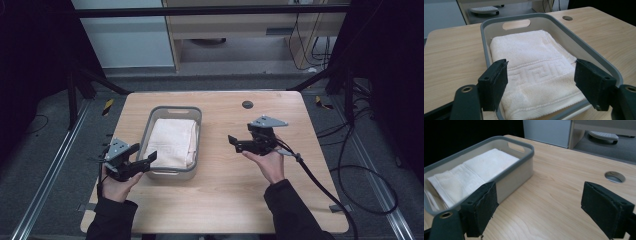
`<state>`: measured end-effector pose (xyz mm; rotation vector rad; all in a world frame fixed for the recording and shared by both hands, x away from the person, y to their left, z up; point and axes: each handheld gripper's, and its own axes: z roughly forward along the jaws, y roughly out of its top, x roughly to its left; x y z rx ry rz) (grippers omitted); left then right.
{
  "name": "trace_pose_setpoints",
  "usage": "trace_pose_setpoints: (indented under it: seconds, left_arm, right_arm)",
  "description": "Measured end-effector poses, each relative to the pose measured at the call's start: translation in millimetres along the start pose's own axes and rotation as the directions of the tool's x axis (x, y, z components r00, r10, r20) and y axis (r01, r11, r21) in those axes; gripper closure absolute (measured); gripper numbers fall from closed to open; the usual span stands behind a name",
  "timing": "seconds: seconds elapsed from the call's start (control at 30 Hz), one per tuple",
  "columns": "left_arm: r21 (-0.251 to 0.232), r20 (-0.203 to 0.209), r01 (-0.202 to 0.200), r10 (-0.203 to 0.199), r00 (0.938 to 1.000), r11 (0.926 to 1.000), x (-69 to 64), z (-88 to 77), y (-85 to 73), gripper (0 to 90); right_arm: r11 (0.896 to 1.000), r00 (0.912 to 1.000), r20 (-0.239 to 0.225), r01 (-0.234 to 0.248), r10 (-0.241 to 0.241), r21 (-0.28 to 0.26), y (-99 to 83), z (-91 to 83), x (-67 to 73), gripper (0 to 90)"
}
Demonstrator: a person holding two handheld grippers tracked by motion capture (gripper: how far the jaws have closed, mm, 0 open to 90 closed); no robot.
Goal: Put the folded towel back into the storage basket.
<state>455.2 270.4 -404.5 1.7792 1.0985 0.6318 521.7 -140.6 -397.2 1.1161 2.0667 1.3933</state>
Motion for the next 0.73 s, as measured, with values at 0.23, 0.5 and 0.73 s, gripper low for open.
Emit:
trace_pose_setpoints:
  seconds: [0.23, 0.5, 0.73]
  left_arm:
    - [-0.027, -0.011, 0.021, -0.022, 0.9997, 0.9994, 8.5, -15.6, -13.8, 23.2]
    - [-0.044, -0.039, 0.028, -0.03, 0.9988, 0.9986, 25.5, -28.3, -32.5, 23.5]
    - [-0.049, -0.071, 0.028, -0.031, 0.997, 0.9984, 35.8, -35.1, -46.1, 24.8]
  right_arm:
    - [1.0, 0.9995, 0.028, -0.015, 0.015, -0.01, -32.4, -30.9, -18.9, 11.1]
    - [0.999, 0.9962, 0.081, -0.031, 0.029, 0.013, -70.3, -56.7, -42.0, 10.5]
    - [0.998, 0.9896, 0.143, -0.025, 0.016, 0.061, -97.3, -70.7, -56.7, 10.7]
